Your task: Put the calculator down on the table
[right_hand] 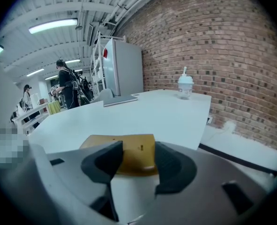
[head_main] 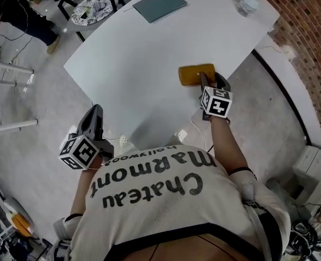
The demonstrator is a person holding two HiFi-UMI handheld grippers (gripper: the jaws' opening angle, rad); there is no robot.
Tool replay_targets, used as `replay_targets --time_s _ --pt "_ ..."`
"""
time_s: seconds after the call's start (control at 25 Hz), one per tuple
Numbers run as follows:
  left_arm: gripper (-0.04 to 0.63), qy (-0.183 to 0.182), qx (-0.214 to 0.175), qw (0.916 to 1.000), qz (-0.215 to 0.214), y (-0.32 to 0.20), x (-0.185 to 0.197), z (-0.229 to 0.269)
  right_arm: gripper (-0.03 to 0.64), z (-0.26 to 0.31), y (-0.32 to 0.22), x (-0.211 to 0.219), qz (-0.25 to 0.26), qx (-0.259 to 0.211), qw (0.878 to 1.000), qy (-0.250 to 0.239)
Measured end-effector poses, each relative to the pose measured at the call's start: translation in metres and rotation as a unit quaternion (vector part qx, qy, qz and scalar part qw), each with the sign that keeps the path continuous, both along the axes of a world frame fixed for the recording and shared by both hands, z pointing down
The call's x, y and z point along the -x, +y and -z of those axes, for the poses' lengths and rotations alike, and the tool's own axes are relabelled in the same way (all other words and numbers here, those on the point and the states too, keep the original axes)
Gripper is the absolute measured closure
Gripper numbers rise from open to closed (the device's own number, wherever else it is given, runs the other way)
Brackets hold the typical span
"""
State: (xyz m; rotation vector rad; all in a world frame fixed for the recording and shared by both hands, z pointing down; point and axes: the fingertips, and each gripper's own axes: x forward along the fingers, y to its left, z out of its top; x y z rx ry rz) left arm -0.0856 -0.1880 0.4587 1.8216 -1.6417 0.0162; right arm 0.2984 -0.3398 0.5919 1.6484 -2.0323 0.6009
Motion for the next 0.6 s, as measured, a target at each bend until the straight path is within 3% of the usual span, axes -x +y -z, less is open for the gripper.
replay_targets --time_s 0.32,0.6 --pt "0.594 0.017 -0.01 0.9983 -0.056 -0.013 -0.009 0.011 0.394 -0.002 -0.003 0.006 0.001 0.051 0.999 0.016" --pt "0.594 0.015 -0.033 0.998 -0.052 0.007 0.037 0.03 0.396 0.0 0.0 0.008 -0.047 0.071 0.996 0.015"
